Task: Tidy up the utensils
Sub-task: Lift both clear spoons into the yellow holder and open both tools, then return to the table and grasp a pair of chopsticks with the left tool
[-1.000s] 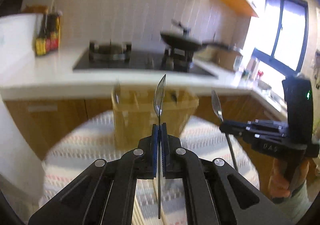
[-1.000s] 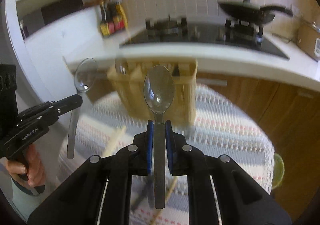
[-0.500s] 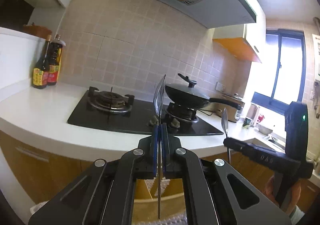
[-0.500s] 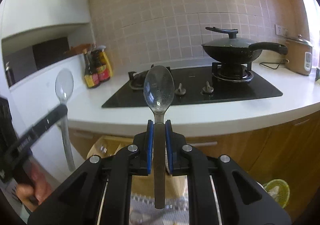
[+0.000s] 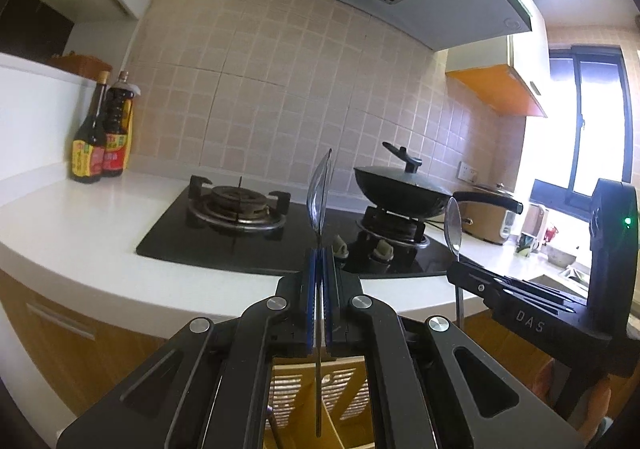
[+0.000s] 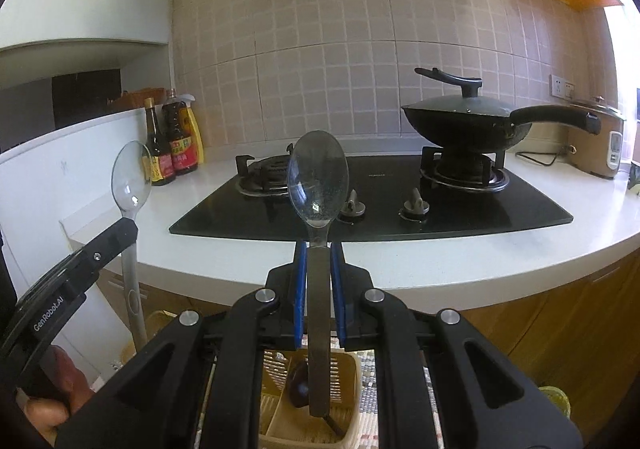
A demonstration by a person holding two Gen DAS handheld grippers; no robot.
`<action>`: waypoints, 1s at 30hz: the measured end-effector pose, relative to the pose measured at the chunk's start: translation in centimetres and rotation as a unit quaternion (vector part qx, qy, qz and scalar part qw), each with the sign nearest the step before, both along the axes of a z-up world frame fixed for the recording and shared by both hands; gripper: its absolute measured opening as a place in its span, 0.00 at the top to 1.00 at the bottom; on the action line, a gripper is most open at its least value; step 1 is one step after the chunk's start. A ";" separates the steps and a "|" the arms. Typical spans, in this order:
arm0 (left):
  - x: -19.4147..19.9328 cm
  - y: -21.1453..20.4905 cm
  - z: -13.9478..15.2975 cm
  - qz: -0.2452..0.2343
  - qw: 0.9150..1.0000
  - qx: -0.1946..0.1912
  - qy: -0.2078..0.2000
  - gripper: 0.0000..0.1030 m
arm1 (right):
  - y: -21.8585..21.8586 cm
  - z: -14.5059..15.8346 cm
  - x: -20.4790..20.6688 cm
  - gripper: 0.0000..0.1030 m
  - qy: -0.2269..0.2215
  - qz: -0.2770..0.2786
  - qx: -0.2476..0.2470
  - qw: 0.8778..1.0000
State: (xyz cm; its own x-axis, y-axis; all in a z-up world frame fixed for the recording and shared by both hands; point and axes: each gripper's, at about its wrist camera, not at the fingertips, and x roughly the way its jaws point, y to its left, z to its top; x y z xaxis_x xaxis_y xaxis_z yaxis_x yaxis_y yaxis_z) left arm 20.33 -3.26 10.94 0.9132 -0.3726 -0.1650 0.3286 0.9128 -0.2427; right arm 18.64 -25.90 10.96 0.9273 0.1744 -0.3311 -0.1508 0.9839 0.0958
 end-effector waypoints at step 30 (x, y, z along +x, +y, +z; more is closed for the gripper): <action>-10.6 3.2 -0.2 -0.028 0.997 0.016 0.072 0.52 | -3.6 -3.9 -10.4 0.56 0.155 -0.011 0.043 0.987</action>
State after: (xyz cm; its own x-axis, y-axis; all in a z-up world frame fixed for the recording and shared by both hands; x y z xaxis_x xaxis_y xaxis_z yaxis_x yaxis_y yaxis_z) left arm 9.72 -0.01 10.77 0.8575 -0.4139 -0.3056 0.3423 0.9024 -0.2619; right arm 8.27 -29.51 7.04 0.7876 0.1950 -0.5845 -0.0799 0.9729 0.2170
